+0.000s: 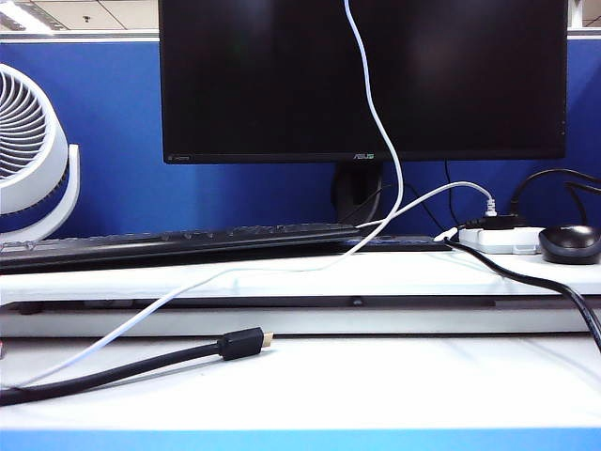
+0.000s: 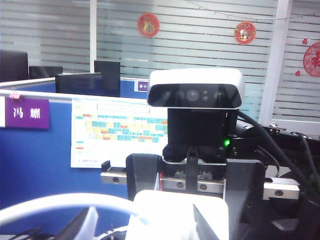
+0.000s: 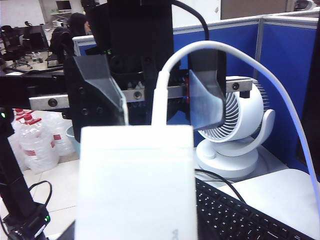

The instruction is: Pick up the Type-C charging cable and the charging base, insert one end of the Type-C charger into the corresponding slot on the base, and finally place the plugged-in charger back on the table.

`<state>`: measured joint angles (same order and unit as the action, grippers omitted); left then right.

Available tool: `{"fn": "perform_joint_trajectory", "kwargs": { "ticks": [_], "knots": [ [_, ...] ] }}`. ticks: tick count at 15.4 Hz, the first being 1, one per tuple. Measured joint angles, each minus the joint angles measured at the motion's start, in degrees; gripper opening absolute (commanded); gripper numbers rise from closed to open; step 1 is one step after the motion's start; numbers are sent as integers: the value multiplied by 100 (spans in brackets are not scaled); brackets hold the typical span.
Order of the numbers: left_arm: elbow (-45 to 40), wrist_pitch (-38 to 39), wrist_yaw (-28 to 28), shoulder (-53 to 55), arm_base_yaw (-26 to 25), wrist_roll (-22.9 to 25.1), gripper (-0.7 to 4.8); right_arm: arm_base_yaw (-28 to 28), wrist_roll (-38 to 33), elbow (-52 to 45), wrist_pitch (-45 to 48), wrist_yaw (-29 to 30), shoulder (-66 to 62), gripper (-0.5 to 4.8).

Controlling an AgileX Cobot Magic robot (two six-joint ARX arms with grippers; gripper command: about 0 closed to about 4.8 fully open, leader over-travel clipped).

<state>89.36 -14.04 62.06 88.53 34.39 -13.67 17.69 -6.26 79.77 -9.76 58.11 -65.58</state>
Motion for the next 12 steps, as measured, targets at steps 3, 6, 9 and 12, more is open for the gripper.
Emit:
{"fn": "perform_joint_trajectory", "kwargs": {
  "ticks": [3,6,9,12],
  "knots": [
    [-55,-387,160,48,-133,-538,247,7,229,20,-44,-92,-11,-5],
    [-90,-1010,175,87,-212,-1029,247,11,249,59,-2,-160,-13,-5],
    [-195,-1460,516,103,-487,-1456,247,13,332,179,470,-463,-31,-5],
    [-258,-1473,481,127,-645,-1552,247,22,455,249,719,-431,57,-5]
  ]
}}
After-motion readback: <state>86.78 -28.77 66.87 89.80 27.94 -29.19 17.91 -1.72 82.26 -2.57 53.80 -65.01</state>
